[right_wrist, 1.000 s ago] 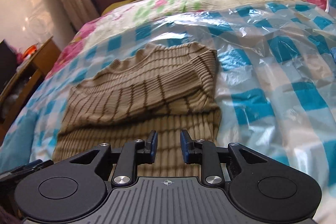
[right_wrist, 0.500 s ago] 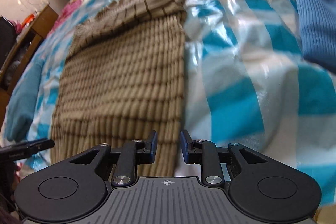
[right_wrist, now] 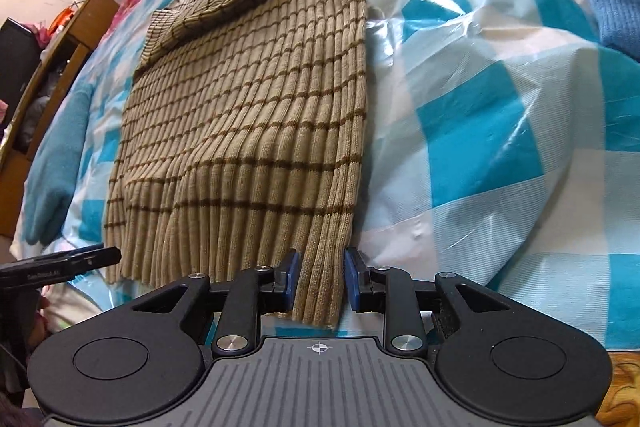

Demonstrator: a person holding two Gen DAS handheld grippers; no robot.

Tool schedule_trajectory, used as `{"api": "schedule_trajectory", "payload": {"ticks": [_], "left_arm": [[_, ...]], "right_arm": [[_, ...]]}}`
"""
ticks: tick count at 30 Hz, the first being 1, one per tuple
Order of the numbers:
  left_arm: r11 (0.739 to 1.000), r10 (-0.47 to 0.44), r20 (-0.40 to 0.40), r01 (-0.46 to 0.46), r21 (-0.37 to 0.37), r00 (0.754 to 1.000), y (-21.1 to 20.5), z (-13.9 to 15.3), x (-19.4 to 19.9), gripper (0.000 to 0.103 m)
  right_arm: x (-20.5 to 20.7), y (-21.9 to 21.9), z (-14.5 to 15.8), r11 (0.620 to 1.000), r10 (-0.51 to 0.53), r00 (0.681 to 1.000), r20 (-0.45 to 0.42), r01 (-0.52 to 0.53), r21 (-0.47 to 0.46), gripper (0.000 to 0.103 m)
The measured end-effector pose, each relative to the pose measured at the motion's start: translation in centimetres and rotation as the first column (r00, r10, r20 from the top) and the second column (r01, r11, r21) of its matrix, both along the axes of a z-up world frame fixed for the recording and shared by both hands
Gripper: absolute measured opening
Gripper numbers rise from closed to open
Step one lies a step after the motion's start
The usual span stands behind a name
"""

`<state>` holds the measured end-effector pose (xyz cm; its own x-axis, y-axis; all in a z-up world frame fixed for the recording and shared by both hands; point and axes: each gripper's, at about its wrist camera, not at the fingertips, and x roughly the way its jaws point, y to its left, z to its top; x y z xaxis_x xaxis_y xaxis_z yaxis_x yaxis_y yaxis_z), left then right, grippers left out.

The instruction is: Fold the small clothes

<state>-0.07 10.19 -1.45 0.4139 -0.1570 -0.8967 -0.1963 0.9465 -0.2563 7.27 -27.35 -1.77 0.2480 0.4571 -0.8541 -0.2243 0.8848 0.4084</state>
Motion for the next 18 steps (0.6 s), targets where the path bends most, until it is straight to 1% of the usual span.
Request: {"api": "schedule_trajectory", "payload": {"ticks": [2,3,5,7,11,13,14,15,16,18], "left_arm": [[1.000,0.008,-0.010,-0.008,-0.013,1.000,0.1,-0.2,0.2,0.043],[1.000,0.013,-0.014,-0.013,-0.025,1.000,0.2,-0.2,0.2,0.040],[0.998,0.023,-0.020,-0.024,-0.059,1.000,0.4,-0.4,0.3,0.027],[0.996,0.030,-0.026,-0.032,-0.089,0.999,0.6,-0.6,0.5,0.024],[0.993,0.036,-0.035,-0.039,-0.115,0.999,0.6,-1.0,1.0,0.022],[0.990,0.036,-0.039,-0.041,-0.133,0.999,0.7,-1.1,1.1,0.021],[0.989,0.035,-0.040,-0.041,-0.143,0.999,0.8,-1.1,1.1,0.020],[0.987,0.037,-0.040,-0.043,-0.156,0.999,0.9,-1.1,1.1,0.018],[0.984,0.041,-0.037,-0.047,-0.173,0.998,1.1,-1.1,0.9,0.017],[0.975,0.060,-0.024,-0.064,-0.214,0.998,1.7,-0.9,0.7,0.016]], "right_arm": [[0.0,-0.1,-0.2,1.000,-0.006,1.000,-0.004,0.006,0.007,0.026],[0.0,-0.1,-0.2,1.000,-0.008,1.000,-0.005,0.008,0.010,0.026],[0.0,-0.2,-0.3,1.000,-0.011,1.000,-0.007,0.011,0.017,0.025],[0.1,-0.4,-0.4,1.000,-0.017,1.000,-0.011,0.017,0.026,0.025],[0.4,-0.6,-1.0,0.997,-0.044,0.999,-0.027,0.045,0.055,0.025],[0.5,-0.7,-1.1,0.996,-0.051,0.998,-0.032,0.053,0.070,0.021],[0.5,-0.8,-1.1,0.995,-0.053,0.998,-0.037,0.056,0.080,0.016],[0.5,-1.0,-1.1,0.994,-0.059,0.997,-0.044,0.063,0.093,0.014],[0.5,-1.3,-1.1,0.991,-0.067,0.997,-0.049,0.072,0.110,0.014],[0.4,-1.9,-1.0,0.983,-0.090,0.994,-0.058,0.098,0.155,0.009]]}}
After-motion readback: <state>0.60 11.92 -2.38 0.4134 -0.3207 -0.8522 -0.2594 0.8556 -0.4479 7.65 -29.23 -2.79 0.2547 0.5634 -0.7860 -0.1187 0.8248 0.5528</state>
